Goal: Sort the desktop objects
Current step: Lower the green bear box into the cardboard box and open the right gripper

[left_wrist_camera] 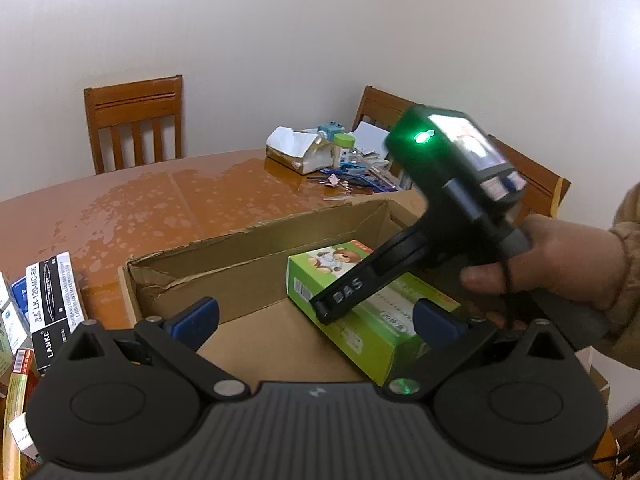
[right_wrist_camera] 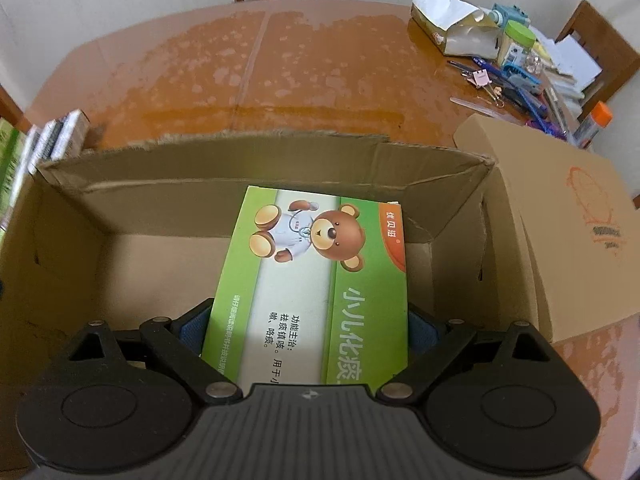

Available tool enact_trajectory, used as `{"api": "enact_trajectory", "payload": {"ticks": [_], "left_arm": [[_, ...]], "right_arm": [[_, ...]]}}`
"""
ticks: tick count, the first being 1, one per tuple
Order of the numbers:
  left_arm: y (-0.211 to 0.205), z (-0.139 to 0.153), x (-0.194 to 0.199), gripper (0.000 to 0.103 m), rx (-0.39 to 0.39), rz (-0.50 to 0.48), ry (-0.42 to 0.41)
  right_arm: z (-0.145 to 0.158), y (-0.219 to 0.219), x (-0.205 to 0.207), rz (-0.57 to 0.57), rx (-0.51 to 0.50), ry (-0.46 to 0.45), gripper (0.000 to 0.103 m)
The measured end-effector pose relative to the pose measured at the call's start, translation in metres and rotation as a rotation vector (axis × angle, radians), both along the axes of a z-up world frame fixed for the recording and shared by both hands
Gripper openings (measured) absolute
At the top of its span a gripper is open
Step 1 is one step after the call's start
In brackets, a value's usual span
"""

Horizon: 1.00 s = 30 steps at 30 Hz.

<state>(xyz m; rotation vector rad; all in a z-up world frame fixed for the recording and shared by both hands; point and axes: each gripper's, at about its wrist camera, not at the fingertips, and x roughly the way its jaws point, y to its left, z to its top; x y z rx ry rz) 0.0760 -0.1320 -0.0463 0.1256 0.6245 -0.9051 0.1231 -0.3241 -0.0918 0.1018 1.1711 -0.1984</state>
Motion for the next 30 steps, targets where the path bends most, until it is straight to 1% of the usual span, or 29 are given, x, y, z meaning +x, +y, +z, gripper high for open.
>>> {"api": "enact_trajectory", "payload": {"ticks": [2, 4, 10, 14, 20, 30], "left_arm": [[0.001, 0.0, -0.001, 0.103, 0.008, -0.008, -0.001], [0.0, 0.001, -0.002, 0.103, 0.025, -0.015, -0.005], [-0.003, 0.003, -0.006, 0.103, 0.05, -0.043, -0.001], [-0.006, 0.005, -0.01, 0.103, 0.068, -0.038, -0.028], [-0.009, 0.006, -0.014, 0.103, 0.074, -0.045, -0.029], [0.0, 0.009, -0.014, 0.103, 0.05, -0.028, -0.039]], "right_arm": [[-0.003, 0.003, 0.0, 0.006, -0.031, 0.006, 0.096], [-0.006, 0.004, 0.001, 0.011, -0.04, 0.011, 0.096], [-0.011, 0.006, 0.003, 0.031, -0.049, 0.026, 0.096], [-0.015, 0.007, 0.004, 0.05, -0.056, 0.036, 0.096], [-0.017, 0.005, 0.007, 0.034, -0.059, 0.036, 0.097], [-0.015, 0.003, 0.009, 0.024, -0.049, 0.044, 0.097]]}}
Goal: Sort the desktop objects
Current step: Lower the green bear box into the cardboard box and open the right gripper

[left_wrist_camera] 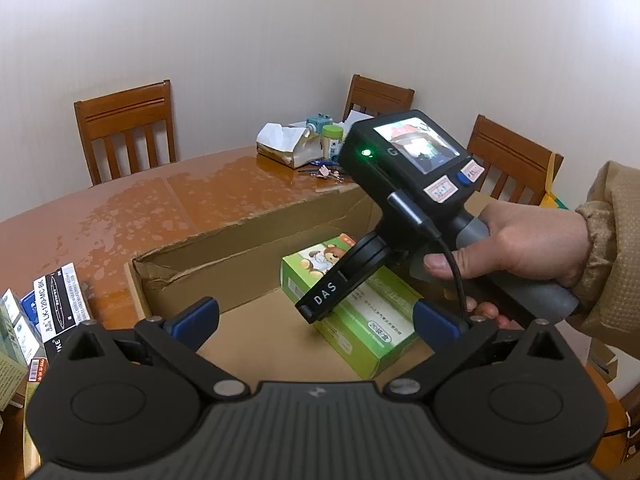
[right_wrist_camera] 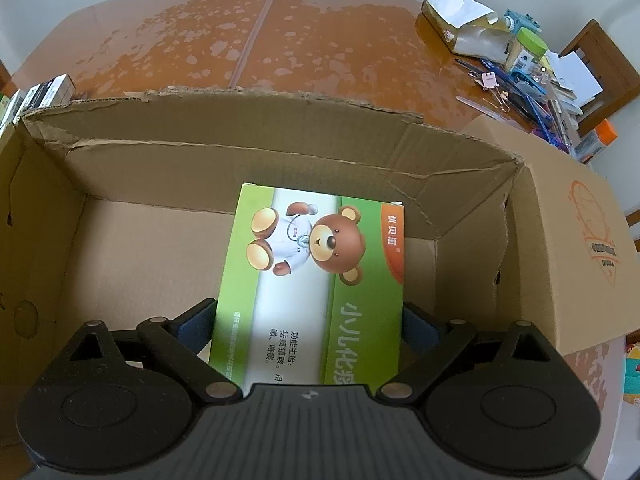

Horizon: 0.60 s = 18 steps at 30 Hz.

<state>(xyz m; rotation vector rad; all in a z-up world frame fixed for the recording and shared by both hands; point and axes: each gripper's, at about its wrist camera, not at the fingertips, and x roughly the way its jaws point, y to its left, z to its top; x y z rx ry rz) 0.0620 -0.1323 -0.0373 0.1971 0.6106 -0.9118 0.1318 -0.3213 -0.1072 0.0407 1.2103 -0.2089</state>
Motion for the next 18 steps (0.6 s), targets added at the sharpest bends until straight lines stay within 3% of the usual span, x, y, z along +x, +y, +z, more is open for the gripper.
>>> {"api": "enact_trajectory", "payload": {"ticks": [4, 7, 13, 15, 18], "left_arm": [[0.008, 0.004, -0.002, 0.103, -0.018, 0.005, -0.022], [0.015, 0.006, -0.004, 0.103, -0.036, 0.005, -0.019], [0.03, 0.01, -0.008, 0.103, -0.063, 0.006, -0.036], [0.035, 0.009, -0.008, 0.103, -0.067, 0.019, -0.031], [0.041, 0.007, -0.009, 0.103, -0.074, 0.032, -0.022]], "right_arm": [[0.022, -0.004, -0.005, -0.01, 0.032, -0.038, 0.099], [0.042, -0.013, -0.006, -0.019, 0.129, -0.061, 0.099], [0.054, -0.033, 0.004, -0.088, 0.569, -0.075, 0.103], [0.05, -0.028, 0.008, -0.087, 0.642, -0.053, 0.103], [0.039, -0.013, 0.015, -0.067, 0.646, -0.003, 0.103]]}}
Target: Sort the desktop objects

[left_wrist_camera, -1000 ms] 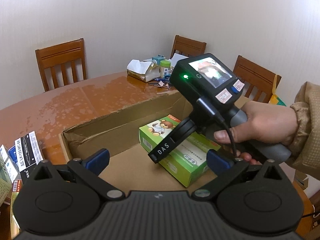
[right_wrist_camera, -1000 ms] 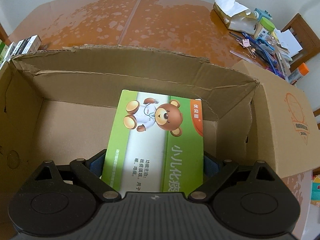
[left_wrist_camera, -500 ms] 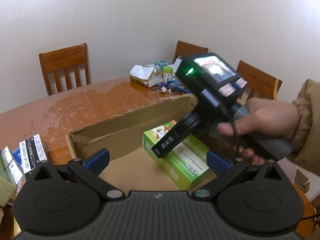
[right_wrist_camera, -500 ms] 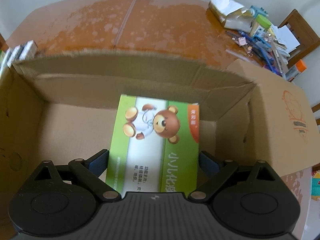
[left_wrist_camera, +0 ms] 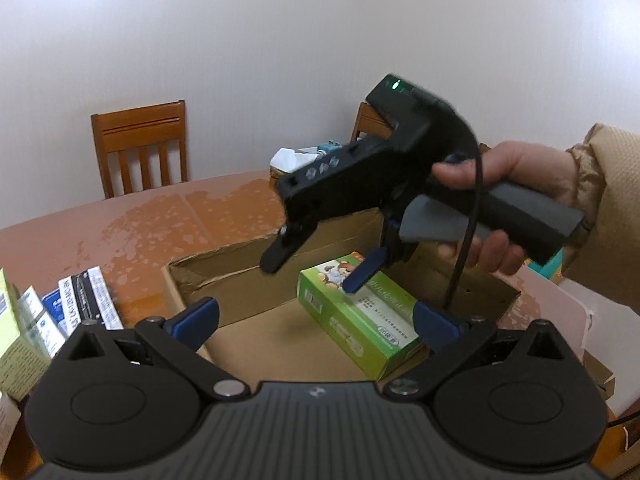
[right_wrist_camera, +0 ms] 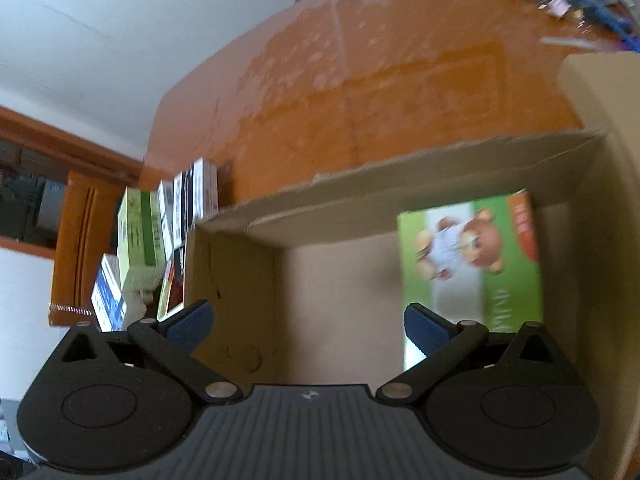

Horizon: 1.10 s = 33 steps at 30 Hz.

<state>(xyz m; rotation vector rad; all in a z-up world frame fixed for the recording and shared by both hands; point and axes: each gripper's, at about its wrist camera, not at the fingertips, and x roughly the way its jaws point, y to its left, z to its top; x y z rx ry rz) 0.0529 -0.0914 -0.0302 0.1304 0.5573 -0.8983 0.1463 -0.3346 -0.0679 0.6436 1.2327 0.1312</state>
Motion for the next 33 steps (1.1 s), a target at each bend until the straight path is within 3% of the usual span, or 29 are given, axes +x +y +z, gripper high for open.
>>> {"api": "enact_trajectory", "payload": {"ticks": [9, 33], "left_arm": [[0.009, -0.004, 0.003, 0.103, -0.001, 0.013, 0.006], [0.008, -0.003, 0.0, 0.103, 0.019, 0.007, 0.003]], "right_arm": [[-0.025, 0.04, 0.009, 0.079, -0.118, 0.091, 0.103], [-0.033, 0.035, 0.015, 0.033, -0.297, 0.062, 0.103]]}}
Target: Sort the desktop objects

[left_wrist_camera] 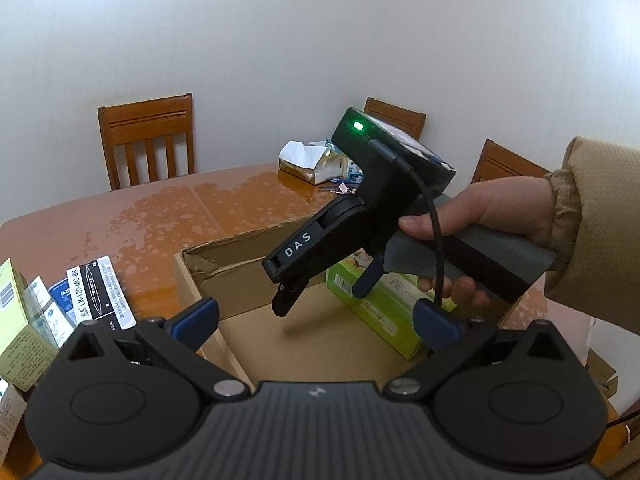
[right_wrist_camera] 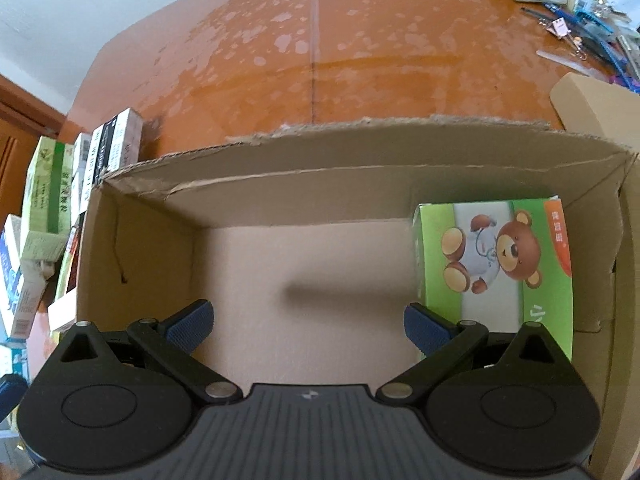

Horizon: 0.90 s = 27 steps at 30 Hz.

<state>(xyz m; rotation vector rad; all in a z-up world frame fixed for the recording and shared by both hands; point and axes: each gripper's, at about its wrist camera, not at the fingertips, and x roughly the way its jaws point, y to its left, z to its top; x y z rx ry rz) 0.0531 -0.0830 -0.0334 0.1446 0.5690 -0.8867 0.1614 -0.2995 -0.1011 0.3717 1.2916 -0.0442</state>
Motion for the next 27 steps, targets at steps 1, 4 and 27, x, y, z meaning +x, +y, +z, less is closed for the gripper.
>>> {"api": "enact_trajectory", "payload": {"ticks": [1, 4, 27], "left_arm": [[-0.001, 0.0, 0.0, 0.103, 0.003, -0.001, -0.001], [-0.002, 0.002, -0.001, 0.103, 0.005, -0.005, -0.005], [0.002, 0.011, -0.013, 0.103, -0.026, -0.054, -0.051]], "right_arm": [[0.0, 0.0, 0.001, -0.001, -0.006, -0.001, 0.103], [0.0, 0.001, 0.002, 0.004, -0.058, -0.005, 0.103], [0.024, -0.05, -0.07, -0.047, 0.21, 0.196, 0.103]]}}
